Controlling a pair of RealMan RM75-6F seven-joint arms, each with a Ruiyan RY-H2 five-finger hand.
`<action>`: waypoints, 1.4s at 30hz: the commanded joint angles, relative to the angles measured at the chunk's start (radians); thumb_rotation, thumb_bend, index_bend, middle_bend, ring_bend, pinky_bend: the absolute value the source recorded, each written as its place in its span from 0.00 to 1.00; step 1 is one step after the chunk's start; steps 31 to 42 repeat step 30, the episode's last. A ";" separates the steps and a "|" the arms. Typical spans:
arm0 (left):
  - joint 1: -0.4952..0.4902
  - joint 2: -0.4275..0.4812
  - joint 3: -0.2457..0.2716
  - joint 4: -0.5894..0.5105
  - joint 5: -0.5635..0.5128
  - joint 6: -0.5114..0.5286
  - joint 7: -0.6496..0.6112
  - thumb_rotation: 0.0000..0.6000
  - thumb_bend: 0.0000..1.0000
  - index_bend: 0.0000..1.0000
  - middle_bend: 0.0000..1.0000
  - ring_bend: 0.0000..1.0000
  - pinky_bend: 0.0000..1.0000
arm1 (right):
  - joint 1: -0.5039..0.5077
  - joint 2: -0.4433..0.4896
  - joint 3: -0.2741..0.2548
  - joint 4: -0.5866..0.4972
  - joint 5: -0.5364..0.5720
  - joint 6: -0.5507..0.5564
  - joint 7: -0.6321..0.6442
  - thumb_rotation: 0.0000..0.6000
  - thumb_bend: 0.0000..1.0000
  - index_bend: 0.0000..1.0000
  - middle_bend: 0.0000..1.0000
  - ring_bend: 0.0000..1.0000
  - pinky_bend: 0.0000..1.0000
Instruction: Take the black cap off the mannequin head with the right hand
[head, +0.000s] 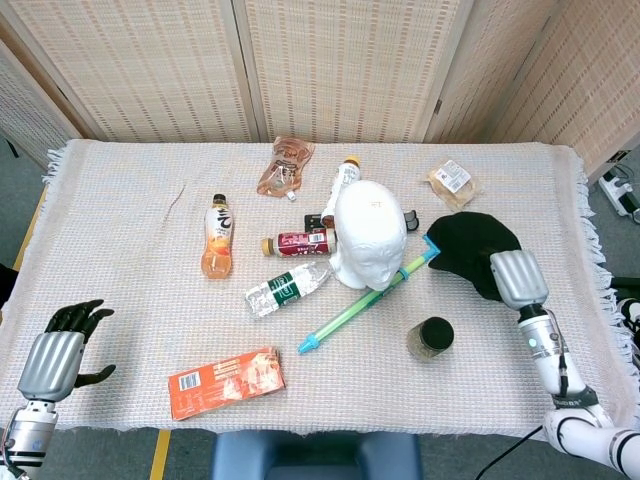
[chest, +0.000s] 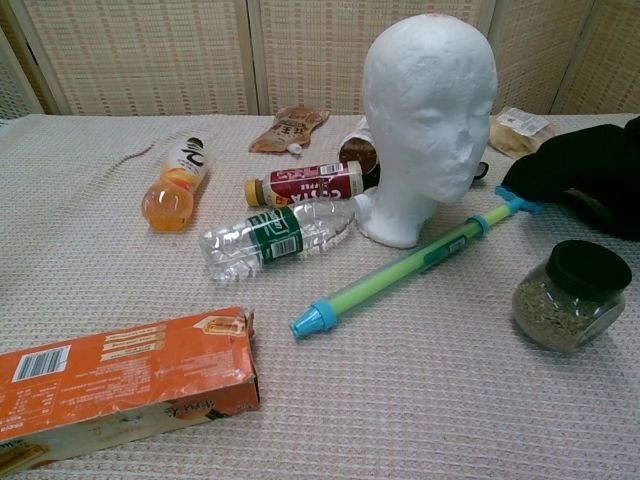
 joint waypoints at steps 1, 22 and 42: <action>0.000 -0.001 0.001 0.002 -0.002 -0.002 -0.001 1.00 0.10 0.25 0.18 0.15 0.17 | 0.020 0.019 -0.009 -0.062 0.063 -0.061 -0.068 1.00 0.00 0.00 0.09 0.07 0.33; 0.017 -0.029 -0.022 0.046 0.005 0.063 -0.018 1.00 0.10 0.25 0.18 0.15 0.17 | -0.297 0.245 -0.165 -0.318 -0.218 0.424 0.045 1.00 0.00 0.12 0.20 0.18 0.31; 0.033 -0.049 -0.029 0.068 0.012 0.104 -0.023 1.00 0.10 0.25 0.18 0.15 0.17 | -0.406 0.252 -0.206 -0.337 -0.257 0.543 0.053 1.00 0.00 0.14 0.22 0.18 0.31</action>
